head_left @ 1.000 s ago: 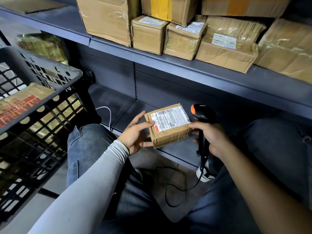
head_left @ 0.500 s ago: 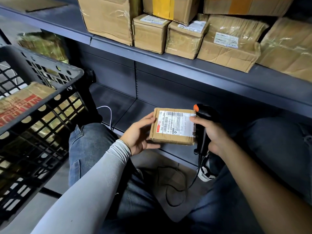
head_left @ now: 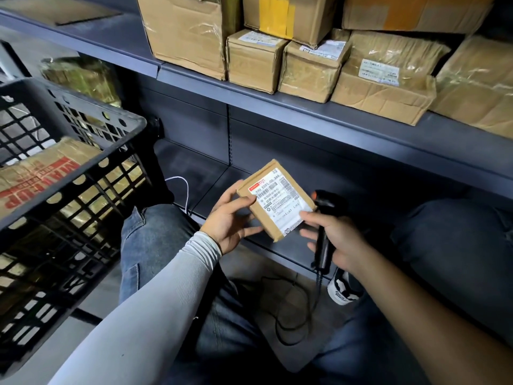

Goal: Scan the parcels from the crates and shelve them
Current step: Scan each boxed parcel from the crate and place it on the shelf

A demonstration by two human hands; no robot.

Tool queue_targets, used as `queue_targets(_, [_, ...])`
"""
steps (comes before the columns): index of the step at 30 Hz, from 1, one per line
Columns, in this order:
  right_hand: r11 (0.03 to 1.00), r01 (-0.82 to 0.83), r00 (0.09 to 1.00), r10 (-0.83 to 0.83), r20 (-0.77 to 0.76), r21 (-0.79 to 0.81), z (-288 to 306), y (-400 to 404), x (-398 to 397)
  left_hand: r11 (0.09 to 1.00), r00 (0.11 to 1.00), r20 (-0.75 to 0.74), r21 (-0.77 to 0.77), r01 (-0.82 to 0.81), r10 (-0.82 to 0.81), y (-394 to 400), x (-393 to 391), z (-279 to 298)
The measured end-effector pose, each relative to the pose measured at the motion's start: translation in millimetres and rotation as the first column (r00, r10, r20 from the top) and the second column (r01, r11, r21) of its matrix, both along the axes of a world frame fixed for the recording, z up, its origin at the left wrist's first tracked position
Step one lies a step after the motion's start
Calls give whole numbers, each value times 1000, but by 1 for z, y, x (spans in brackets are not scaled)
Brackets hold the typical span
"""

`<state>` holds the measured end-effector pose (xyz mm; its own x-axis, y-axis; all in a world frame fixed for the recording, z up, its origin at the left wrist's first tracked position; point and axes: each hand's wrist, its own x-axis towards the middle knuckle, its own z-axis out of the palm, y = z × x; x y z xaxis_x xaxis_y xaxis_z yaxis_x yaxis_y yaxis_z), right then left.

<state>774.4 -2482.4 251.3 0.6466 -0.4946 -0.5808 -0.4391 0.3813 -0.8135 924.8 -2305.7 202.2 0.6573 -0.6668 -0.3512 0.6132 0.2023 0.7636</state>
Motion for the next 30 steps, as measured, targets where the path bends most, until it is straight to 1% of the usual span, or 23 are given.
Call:
queue_targets(2, [992,-72,995,63,-84,-105,3,0,-3,996,996,20,16,-84,84,-1,3,0])
queue_targets(4, [974,-147,983,124,-138,-172,7,0,-5,984,984,41,42,-175,173,-3,4,1])
queue_targets(6, [958,-211,973,186,-139,-195,11,2,-8,972,974,53,75,-223,219,-4,5,1])
queue_targets(10, [927,-327,945,316,-84,-183,18,14,-13,961,964,83,91,-260,253,-8,7,1])
queue_targets(13, [923,-344,939,342,-44,-171,19,21,-14,952,955,79,95,-292,285,-8,8,2])
queue_targets(16, [928,-339,940,341,-13,-156,22,25,-15,953,957,87,105,-284,276,-7,8,1])
queue_targets(21, [925,-352,935,355,-2,-145,25,27,-18,955,958,119,110,-275,262,-6,6,0])
queue_targets(30, [917,-375,923,383,32,-138,29,25,-20,953,955,127,112,-282,267,-7,6,-5])
